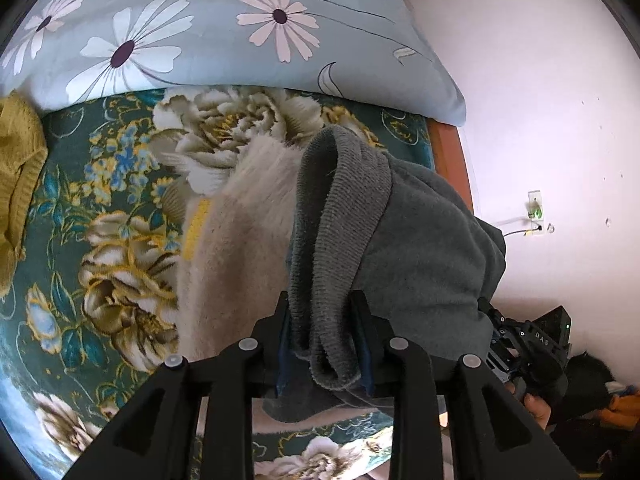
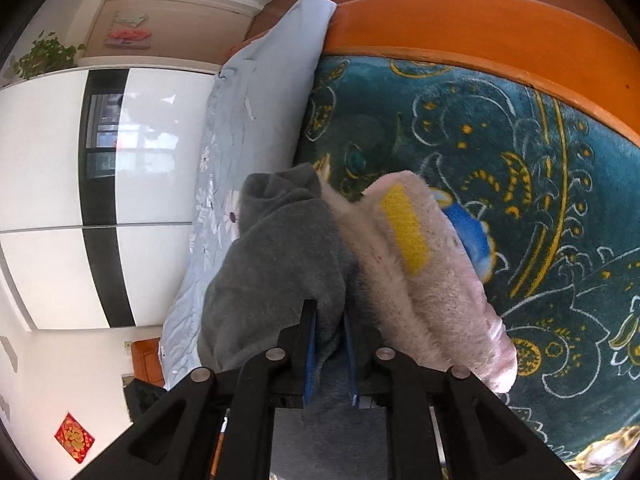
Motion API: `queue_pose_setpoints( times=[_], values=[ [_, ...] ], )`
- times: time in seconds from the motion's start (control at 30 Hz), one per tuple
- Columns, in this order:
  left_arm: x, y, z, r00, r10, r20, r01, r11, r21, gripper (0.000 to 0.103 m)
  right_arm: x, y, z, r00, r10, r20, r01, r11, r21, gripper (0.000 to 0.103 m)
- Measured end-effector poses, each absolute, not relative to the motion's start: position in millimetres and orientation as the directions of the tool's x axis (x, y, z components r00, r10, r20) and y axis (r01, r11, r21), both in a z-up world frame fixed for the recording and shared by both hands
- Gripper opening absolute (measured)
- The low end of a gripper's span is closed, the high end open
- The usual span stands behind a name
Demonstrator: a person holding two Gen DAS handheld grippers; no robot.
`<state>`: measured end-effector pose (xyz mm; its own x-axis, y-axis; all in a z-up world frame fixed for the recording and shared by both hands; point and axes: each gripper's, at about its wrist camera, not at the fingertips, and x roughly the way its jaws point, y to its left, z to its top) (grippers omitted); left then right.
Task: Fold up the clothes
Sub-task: 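Carry the folded sweatpants with both grippers toward the pink blanket stack, then lower the sweatpants onto the blanket stack and open both grippers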
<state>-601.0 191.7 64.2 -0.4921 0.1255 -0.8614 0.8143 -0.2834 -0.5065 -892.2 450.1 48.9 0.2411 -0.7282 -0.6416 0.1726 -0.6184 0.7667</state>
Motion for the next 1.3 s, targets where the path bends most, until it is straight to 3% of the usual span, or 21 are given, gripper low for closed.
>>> queue_pose_setpoints(
  times=[0.17,0.33,0.5,0.63,0.87,1.17,1.3],
  values=[
    [-587.3,193.6,83.8,-0.504,0.096,-0.859,0.825,-0.241,-0.511,0.033,-894.0,461.3,90.0,0.175,-0.713,-0.679,0.3,-0.618,0.727,0.015],
    [-593.3,202.7,117.6,-0.474,-0.018,-0.881,0.822,-0.369,-0.434,0.033,-870.5,464.9,131.7,0.15,-0.701,-0.697,0.468,-0.571,0.675,0.016],
    [-630.4,226.2,126.0,-0.489,0.011,-0.872,0.731,-0.54,-0.417,0.033,-821.5,442.7,130.2,0.22,-0.645,-0.732,0.617,-0.489,0.616,0.016],
    [-642.5,227.2,100.0,-0.392,0.008,-0.92,0.732,-0.602,-0.318,0.033,-815.8,435.9,103.4,0.219,-0.595,-0.773,0.587,-0.553,0.592,0.016],
    [-630.9,202.4,61.3,-0.35,0.05,-0.935,0.78,-0.538,-0.321,0.033,-816.3,421.2,64.3,0.277,-0.546,-0.791,0.529,-0.6,0.6,0.015],
    [-638.0,202.5,100.3,-0.42,0.024,-0.907,0.734,-0.579,-0.355,0.033,-825.2,403.6,125.8,0.206,-0.598,-0.775,0.63,-0.525,0.572,0.018],
    [-650.8,186.9,90.8,-0.398,0.006,-0.918,0.753,-0.569,-0.33,0.033,-853.7,383.3,120.7,0.141,-0.598,-0.789,0.62,-0.568,0.541,0.019]
  ],
)
